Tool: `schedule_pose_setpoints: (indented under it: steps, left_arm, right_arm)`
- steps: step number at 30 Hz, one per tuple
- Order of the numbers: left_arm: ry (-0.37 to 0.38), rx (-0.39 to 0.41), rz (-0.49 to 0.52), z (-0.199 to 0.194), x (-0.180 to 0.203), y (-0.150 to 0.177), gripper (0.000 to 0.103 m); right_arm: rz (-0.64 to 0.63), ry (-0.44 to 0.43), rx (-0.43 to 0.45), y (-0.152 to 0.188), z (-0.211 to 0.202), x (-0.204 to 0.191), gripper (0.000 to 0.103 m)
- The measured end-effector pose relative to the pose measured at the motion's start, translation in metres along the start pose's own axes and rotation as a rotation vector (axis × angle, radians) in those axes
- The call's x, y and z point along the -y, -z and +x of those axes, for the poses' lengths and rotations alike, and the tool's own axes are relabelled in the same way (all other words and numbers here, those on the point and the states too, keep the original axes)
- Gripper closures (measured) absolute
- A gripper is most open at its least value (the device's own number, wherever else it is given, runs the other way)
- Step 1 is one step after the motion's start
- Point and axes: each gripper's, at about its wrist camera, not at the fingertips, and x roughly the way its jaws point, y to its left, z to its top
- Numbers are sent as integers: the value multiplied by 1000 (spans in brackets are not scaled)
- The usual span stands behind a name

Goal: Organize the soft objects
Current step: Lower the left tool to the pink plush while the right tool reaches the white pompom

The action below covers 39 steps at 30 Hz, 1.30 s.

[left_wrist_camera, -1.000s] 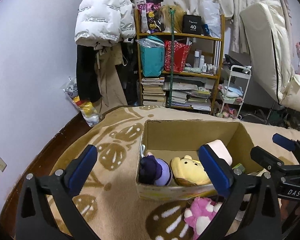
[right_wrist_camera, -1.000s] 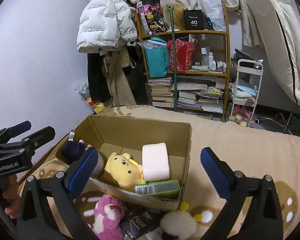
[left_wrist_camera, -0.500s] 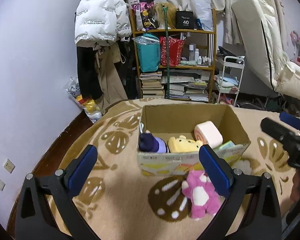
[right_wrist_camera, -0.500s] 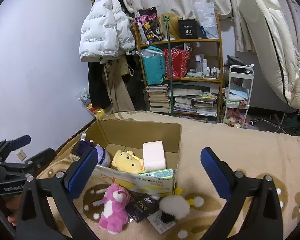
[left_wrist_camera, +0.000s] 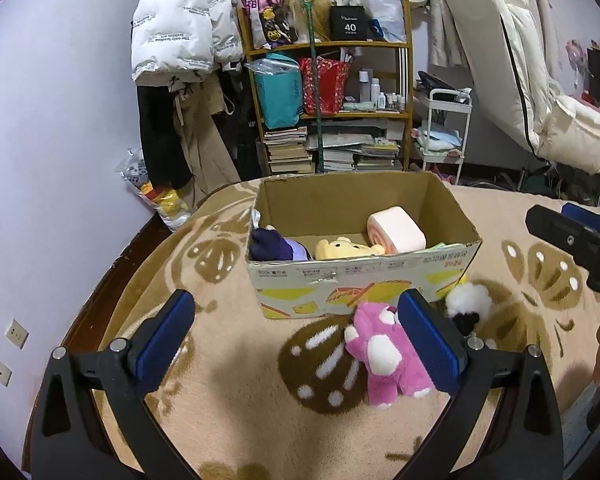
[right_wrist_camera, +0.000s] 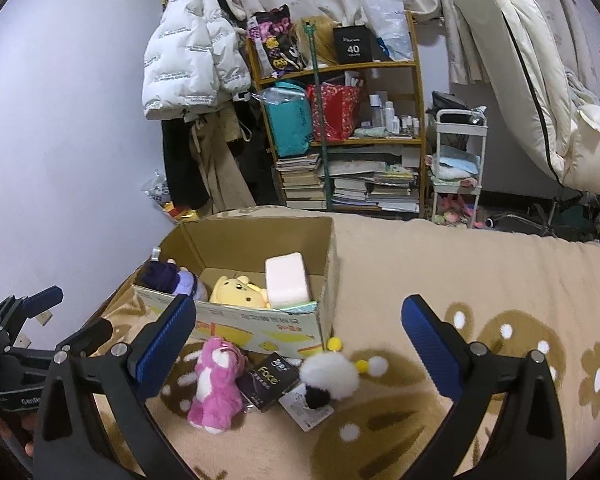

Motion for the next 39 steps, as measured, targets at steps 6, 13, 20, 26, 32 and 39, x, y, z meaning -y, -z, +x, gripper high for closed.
schedule_pose_setpoints:
  steps: [6,13,20,26,32,39]
  left_arm:
    - [16,-37,7,18,6,4,3]
    - [28,-82,7,41,8,4,3]
    - [106,-137,-54,58,6,6,3]
    - [148,-165,-56,71,13,9,3]
    - [162,-216,-55,89,19,14,3]
    - [164,-235,-66,100,20,17,3]
  right_arm:
    - [0,13,-46,8,20,8,0]
    - [15,26,-111,16,43,13,0]
    - [15,41,-149,23,57,14,0]
    - [56,43,-167,27,68,20,0]
    - [121,37,-193,32,85,33,0]
    - [130,51,-228,41,98,37,0]
